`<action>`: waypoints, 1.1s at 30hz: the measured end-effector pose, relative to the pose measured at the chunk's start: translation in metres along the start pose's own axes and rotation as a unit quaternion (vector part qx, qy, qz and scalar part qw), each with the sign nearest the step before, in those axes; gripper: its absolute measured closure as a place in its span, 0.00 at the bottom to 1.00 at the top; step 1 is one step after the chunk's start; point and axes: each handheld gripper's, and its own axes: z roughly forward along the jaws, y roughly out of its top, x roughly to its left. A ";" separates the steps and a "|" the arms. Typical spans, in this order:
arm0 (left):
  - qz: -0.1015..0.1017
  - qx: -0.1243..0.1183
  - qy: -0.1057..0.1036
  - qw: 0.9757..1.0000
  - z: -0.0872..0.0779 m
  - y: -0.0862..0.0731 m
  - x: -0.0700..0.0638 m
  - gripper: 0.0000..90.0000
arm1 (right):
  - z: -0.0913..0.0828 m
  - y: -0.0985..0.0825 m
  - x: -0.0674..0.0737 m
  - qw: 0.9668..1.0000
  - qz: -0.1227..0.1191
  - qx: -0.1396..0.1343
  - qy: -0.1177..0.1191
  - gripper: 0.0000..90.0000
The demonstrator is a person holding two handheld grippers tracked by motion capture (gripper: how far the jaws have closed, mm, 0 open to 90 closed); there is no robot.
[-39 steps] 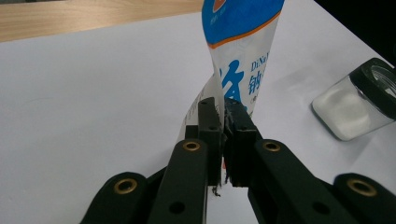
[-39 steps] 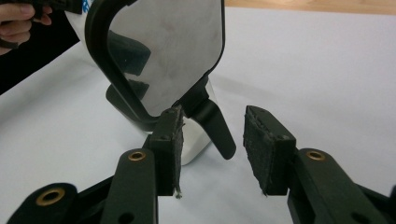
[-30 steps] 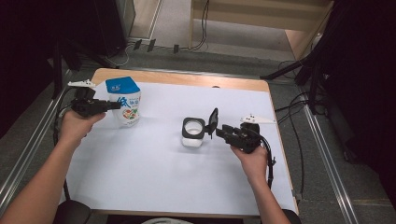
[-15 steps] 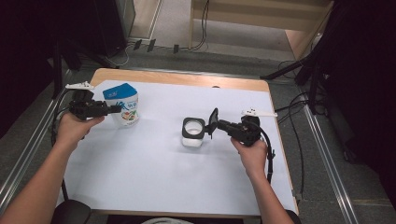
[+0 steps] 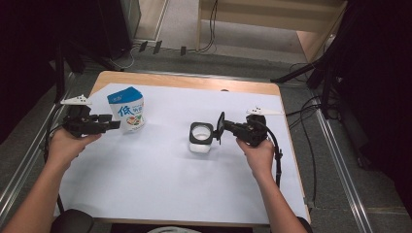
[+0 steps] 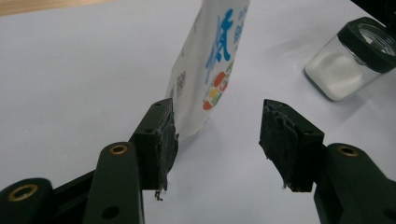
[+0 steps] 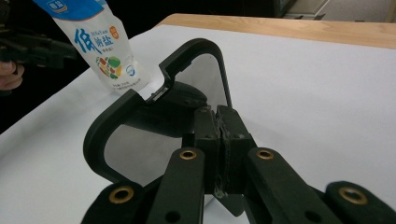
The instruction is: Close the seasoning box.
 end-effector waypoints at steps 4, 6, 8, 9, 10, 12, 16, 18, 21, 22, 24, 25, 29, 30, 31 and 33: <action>-0.002 -0.005 -0.012 1.000 -0.007 -0.008 -0.008 0.50 | 0.002 0.002 0.000 1.000 -0.003 0.001 0.003 0.99; -0.001 -0.001 -0.019 1.000 -0.008 -0.010 -0.012 0.50 | 0.004 0.003 0.001 1.000 -0.003 0.002 0.005 0.99; 0.004 0.004 -0.022 1.000 -0.009 -0.011 -0.017 0.49 | 0.006 0.004 0.002 1.000 -0.006 0.003 0.007 0.98; 0.006 0.003 -0.027 1.000 -0.009 -0.011 -0.020 0.49 | 0.007 0.005 0.003 1.000 -0.006 0.004 0.008 0.98; 0.007 0.000 -0.029 1.000 -0.009 -0.011 -0.021 0.49 | 0.008 0.005 0.002 1.000 -0.009 0.003 0.007 0.99; 0.011 0.000 -0.037 0.999 -0.008 -0.011 -0.026 0.49 | 0.009 0.005 0.002 1.000 -0.006 0.003 0.010 0.99; 0.022 0.003 -0.049 0.999 -0.006 -0.011 -0.035 0.48 | 0.013 0.005 0.001 1.000 -0.004 0.007 0.011 0.99; 0.031 0.003 -0.055 0.998 -0.004 -0.011 -0.039 0.47 | 0.015 0.005 0.002 1.000 -0.006 0.007 0.013 0.99; 0.045 0.005 -0.057 0.997 0.000 -0.011 -0.045 0.46 | 0.017 0.006 0.003 1.000 -0.007 0.010 0.013 0.99; 0.049 0.008 -0.061 0.997 0.001 -0.010 -0.046 0.45 | 0.018 0.006 0.003 1.000 -0.007 0.011 0.013 0.99; 0.051 0.007 -0.067 0.996 0.003 -0.011 -0.048 0.45 | 0.020 0.007 0.004 1.000 -0.007 0.013 0.015 0.99; 0.052 0.009 -0.069 0.996 0.004 -0.011 -0.049 0.45 | 0.022 0.006 0.005 1.000 -0.008 0.014 0.017 0.99; 0.056 0.011 -0.072 0.996 0.007 -0.013 -0.052 0.45 | 0.032 0.005 0.009 0.999 -0.014 0.029 0.022 0.99; 0.052 0.011 -0.074 0.996 0.008 -0.014 -0.053 0.45 | 0.035 0.004 0.009 0.999 -0.017 0.032 0.022 0.99; 0.051 0.009 -0.076 0.996 0.008 -0.014 -0.053 0.45 | 0.038 0.003 0.010 0.999 -0.017 0.036 0.025 0.99; 0.053 0.008 -0.076 0.996 0.008 -0.015 -0.054 0.45 | 0.042 0.002 0.012 0.999 -0.022 0.037 0.027 0.99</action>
